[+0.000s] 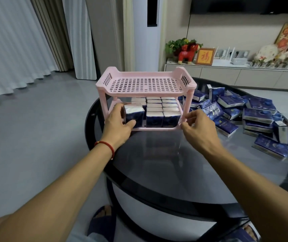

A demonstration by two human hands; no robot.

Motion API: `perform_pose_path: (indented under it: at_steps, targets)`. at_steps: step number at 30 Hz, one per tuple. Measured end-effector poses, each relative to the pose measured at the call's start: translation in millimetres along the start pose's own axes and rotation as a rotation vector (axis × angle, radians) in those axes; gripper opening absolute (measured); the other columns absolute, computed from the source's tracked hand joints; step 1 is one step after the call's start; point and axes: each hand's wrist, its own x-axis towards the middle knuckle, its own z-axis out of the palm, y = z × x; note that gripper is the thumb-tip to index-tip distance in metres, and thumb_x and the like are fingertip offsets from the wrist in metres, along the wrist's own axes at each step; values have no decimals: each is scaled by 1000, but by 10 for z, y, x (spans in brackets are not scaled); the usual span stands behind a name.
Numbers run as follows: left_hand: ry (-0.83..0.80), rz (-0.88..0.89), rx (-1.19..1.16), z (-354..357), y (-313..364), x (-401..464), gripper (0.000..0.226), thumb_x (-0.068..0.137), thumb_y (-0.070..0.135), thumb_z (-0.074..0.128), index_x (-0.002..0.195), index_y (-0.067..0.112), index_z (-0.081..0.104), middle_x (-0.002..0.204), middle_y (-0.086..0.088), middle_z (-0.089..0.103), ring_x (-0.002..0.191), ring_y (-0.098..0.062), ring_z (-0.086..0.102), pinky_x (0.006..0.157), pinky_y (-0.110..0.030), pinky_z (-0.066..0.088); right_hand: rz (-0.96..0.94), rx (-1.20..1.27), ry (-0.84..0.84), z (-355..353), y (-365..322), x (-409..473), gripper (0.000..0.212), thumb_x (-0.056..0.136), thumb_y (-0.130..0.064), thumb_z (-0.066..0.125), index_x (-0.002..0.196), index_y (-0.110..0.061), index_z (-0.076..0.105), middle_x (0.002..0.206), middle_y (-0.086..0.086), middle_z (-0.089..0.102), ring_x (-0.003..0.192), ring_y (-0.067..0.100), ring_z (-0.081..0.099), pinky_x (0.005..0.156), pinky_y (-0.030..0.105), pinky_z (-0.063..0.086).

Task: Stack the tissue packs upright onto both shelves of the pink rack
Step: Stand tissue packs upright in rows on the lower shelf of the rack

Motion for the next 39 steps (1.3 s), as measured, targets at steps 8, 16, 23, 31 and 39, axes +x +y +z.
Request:
perform_pose_path:
  at_steps: [8,16,23,31,39]
  targets:
    - [-81,-32,120,229,-122,286,59,92,15,71,144,26,46,140,1,59,127,-21,56,110,-39,46,7,26,-36,130,98,88,38,93,-22,67,127,-19,50,116,0,63,95,20,65,88,43,55]
    - [-90,-16,291,361,-181,398,70,82,10,78,142,23,45,132,-4,64,126,-29,59,108,-50,49,-10,-6,10,169,151,166,23,97,-33,65,115,-23,58,112,-1,67,97,20,65,91,48,53]
    - [-120,-93,177,369,-151,506,66,81,6,75,140,29,54,125,-1,69,120,-26,61,110,-43,48,-2,26,-47,152,241,226,26,93,-19,70,112,-28,55,108,-4,66,89,14,66,79,37,56]
    - [-125,-131,73,338,-160,467,67,80,10,80,140,32,57,126,4,69,122,-21,60,114,-45,45,42,-303,231,-86,530,512,62,82,-4,70,139,-22,51,142,9,50,130,32,43,106,50,42]
    - [-107,-170,170,264,-125,365,65,82,14,80,141,21,54,127,0,67,118,-23,62,97,-30,47,39,-504,146,-111,779,658,69,92,-15,68,150,-36,37,152,9,41,141,33,35,110,54,25]
